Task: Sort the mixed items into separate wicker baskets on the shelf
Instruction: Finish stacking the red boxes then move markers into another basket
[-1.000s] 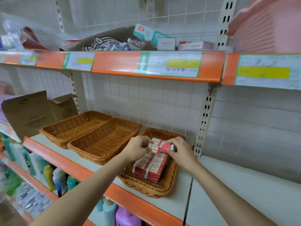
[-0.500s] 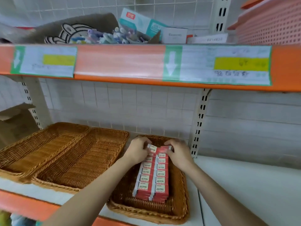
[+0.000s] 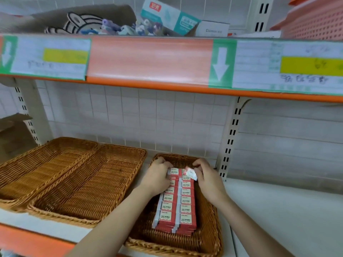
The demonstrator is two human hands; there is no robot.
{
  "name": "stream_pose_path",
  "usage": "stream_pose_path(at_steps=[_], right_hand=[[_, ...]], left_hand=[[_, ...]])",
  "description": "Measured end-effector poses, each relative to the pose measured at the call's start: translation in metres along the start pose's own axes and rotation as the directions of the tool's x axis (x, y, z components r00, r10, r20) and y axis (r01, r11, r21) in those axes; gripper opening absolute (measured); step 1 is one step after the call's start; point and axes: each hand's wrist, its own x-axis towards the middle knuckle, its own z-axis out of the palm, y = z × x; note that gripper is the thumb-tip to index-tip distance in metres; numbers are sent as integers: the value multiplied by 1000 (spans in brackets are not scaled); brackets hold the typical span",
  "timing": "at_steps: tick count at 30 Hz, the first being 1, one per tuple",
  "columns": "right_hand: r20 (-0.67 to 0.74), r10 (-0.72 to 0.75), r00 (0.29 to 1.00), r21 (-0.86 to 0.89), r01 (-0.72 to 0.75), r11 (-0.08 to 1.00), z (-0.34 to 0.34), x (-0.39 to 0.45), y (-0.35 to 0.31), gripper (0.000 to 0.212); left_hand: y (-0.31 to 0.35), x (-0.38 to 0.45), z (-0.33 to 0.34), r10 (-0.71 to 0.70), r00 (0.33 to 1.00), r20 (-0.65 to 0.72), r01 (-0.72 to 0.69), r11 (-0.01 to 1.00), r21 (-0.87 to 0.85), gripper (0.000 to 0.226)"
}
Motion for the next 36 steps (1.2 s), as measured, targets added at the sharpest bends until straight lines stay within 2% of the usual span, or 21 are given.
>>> stream_pose_path(at_steps=[3,7,11,18,21,28,32,36], right_hand=[[-17,-36,999,-12,35,999,1,0,1,19],[0,37,999,-26,-37,999,7,2,6,20],[31,49,998,-22,-48,999,4,1,2,24],[113,-50,992,6,50,999,-5,-2,-5,25],[201,-118,973,-57,132,990,-7,-1,-7,27],[331,-113,937,-237,199,951,-12,10,-8,28],[281,-93,955,-284,175,943,-16,18,-8,30],[266,-39,963,-251,108,962,-11,24,-12,30]], left_hand=[[-1,0,-1,-17,1000,0,17,1000,-10,42],[-1,-1,0,-23,1000,7,23,1000,-17,38],[-1,-1,0,-27,1000,-3,27,1000,-14,38],[-1,-2,-1,-36,999,-2,36,999,2,39],[-1,-1,-2,-38,999,3,38,999,-6,39],[-1,-1,-1,-43,999,0,43,999,-11,39],[0,6,-3,-47,999,-9,46,998,-48,37],[-3,15,-6,-50,999,4,50,998,-23,36]])
